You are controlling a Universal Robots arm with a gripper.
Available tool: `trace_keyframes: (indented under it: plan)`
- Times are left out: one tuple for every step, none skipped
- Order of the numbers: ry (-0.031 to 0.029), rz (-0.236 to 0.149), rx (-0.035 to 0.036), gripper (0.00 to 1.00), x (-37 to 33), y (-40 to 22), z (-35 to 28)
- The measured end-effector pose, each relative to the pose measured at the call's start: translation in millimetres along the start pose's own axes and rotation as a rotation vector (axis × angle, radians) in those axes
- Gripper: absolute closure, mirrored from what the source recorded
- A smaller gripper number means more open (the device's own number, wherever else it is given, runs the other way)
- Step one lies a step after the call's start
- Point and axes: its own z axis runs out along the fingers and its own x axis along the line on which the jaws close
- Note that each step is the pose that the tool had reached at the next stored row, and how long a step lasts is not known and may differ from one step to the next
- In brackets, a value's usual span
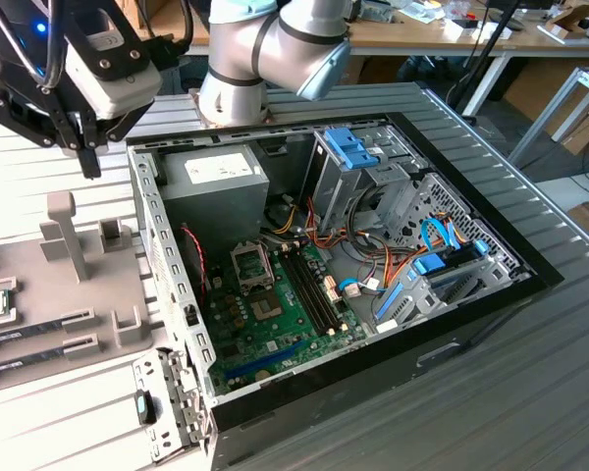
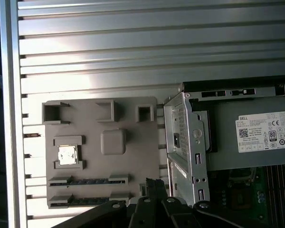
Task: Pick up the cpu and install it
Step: 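Reach for the cpu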
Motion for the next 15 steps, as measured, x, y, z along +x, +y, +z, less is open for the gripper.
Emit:
trace_keyframes:
  plan:
    - [0.0000,0.000,0.0000,0.89,1.3,-0.1,0.0]
    - [0.0000,0.000,0.0000,0.89,2.6,-0.2,0.0]
    - [0.0001,0.000,0.0001,0.89,3.4,-0.3,0.0]
    - [0.0000,0.000,0.0000,0.89,4.3,-0.3,0.0]
    - [0.0001,0.000,0.0001,0.89,5.9,-0.4,-0.1]
    - [0.0000,0.000,0.0000,0.89,7.4,-0.6,0.0]
    - [0.0000,0.000,0.0000,0.89,8.3,-0.6,-0.1]
    - [0.0000,0.000,0.0000,0.89,9.0,-0.7,0.0]
    - [0.0000,0.000,0.0000,0.89,9.9,-0.8,0.0]
    - [0.0001,0.000,0.0000,0.89,10.6,-0.8,-0.1]
    - [0.0001,0.000,0.0000,0.89,11.2,-0.9,0.0]
    - [0.0000,0.000,0.0000,0.89,11.9,-0.9,0.0]
    - [0.0000,0.000,0.0000,0.89,12.4,-0.9,0.0]
    - [0.0001,0.000,0.0000,0.89,13.1,-1.0,0.0]
    - [0.0001,0.000,0.0000,0.89,13.7,-1.0,0.0]
